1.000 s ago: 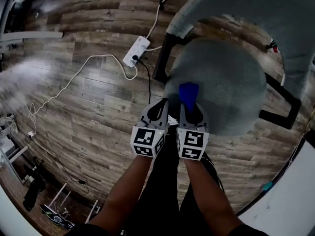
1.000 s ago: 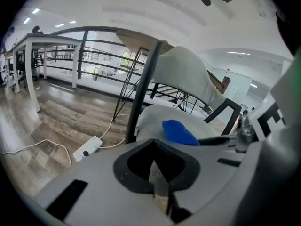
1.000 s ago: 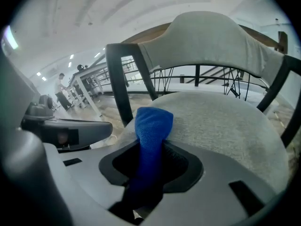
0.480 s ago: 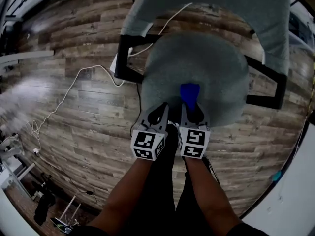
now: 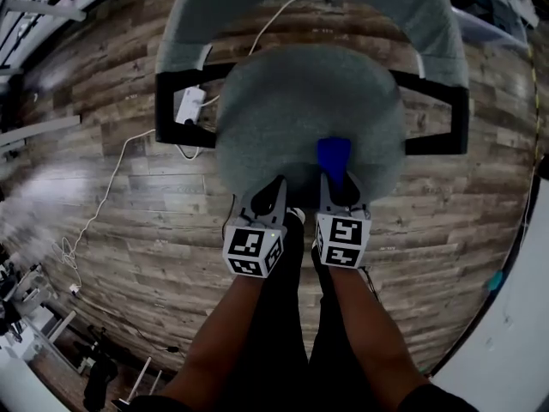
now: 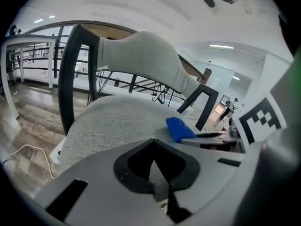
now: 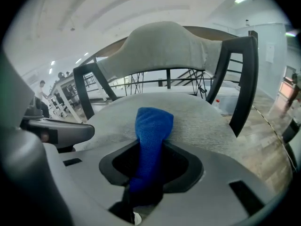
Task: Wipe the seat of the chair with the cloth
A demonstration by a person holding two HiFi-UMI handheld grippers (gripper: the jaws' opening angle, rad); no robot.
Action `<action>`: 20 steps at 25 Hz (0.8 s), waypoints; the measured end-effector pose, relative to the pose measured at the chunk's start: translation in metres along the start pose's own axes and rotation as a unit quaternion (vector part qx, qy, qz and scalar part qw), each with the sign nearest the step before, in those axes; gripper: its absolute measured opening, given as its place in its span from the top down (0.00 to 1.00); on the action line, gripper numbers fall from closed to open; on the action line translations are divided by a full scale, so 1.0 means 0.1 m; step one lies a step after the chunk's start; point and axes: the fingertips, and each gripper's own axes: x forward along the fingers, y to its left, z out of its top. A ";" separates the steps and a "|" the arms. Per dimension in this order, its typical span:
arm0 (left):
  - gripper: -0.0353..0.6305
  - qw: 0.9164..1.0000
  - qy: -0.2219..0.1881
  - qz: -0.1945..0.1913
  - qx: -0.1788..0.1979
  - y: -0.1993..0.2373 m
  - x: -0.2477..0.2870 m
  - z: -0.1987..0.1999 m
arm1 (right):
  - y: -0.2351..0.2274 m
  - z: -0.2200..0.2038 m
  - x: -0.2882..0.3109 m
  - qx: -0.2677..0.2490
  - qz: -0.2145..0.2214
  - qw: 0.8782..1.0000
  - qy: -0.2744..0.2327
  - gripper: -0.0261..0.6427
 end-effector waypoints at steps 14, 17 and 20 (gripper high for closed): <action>0.94 0.999 0.018 -0.033 0.017 -0.51 0.20 -0.13 | -0.77 -0.11 -0.24 -0.001 -0.038 0.999 0.002 0.77; 0.94 0.999 0.016 -0.035 0.011 -0.60 0.23 -0.09 | -0.95 -0.15 -0.30 0.018 -0.047 0.999 0.004 0.77; 0.94 0.999 0.007 -0.035 0.005 -0.67 0.27 -0.01 | -1.09 -0.18 -0.33 0.032 -0.051 0.998 0.004 0.77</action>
